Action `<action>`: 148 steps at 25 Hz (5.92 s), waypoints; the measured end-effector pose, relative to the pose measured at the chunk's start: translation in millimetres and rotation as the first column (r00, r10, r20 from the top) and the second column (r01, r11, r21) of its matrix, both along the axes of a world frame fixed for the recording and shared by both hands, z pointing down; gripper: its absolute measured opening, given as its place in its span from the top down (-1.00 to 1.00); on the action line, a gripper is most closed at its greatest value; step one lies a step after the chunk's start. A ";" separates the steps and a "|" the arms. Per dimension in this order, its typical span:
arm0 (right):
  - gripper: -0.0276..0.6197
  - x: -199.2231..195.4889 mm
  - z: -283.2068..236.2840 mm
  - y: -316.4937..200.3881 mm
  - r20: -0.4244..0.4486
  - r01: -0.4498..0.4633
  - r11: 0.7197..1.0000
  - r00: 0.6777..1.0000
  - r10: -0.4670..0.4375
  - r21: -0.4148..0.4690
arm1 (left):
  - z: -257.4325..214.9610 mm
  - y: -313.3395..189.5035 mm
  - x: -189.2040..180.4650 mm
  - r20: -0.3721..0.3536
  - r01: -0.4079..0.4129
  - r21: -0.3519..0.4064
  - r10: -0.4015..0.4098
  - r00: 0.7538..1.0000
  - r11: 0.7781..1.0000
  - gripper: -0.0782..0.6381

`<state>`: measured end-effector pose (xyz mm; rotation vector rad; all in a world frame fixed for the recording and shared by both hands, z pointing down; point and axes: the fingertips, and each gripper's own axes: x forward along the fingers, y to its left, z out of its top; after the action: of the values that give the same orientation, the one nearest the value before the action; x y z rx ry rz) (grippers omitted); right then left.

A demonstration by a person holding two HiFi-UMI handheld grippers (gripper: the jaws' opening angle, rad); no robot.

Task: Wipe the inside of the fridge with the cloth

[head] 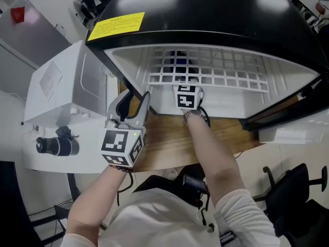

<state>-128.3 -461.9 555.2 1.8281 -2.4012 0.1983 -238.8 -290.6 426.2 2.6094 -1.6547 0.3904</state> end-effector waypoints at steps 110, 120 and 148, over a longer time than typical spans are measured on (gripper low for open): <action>0.69 -60.4 31.4 42.2 0.025 0.126 0.953 0.992 -0.124 -0.274 | 0.7 -6.3 2.3 0.010 0.028 -0.057 -0.028 1.000 0.998 0.33; 0.69 -56.2 36.3 40.2 -0.062 0.098 0.952 0.991 -0.120 -0.289 | 1.0 -7.1 3.1 0.018 0.007 -0.070 -0.005 1.000 0.998 0.32; 0.69 55.4 61.1 50.6 -0.168 -0.027 0.912 0.985 -0.047 -0.410 | 7.8 -8.9 0.6 0.107 0.133 -0.154 -0.118 0.987 0.979 0.32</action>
<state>-72.9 -411.3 616.3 1.5677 -2.0548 0.4820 -238.2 -299.5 434.0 2.3921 -1.7263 0.6260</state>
